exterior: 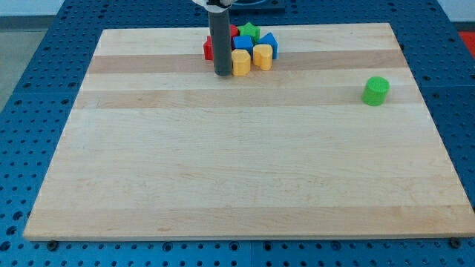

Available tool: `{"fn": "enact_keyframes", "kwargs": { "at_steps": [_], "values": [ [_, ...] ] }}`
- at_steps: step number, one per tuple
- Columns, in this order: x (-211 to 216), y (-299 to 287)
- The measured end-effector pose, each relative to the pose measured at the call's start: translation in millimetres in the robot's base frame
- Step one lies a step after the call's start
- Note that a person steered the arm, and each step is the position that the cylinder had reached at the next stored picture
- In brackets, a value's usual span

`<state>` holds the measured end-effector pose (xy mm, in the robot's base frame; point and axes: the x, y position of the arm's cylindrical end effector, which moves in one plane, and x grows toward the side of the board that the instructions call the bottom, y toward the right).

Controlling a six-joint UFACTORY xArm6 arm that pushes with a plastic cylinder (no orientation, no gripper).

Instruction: Separate the blue triangle from the group of blocks

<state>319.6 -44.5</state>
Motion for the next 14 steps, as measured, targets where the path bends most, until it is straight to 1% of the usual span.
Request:
{"fn": "enact_keyframes", "kwargs": {
  "at_steps": [2, 4, 6, 7, 8, 12, 14],
  "values": [
    [0, -11],
    [-8, -66],
    [-81, -106],
    [-112, -97],
    [-128, -72],
    [-126, 31],
    [-126, 58]
  ]
}}
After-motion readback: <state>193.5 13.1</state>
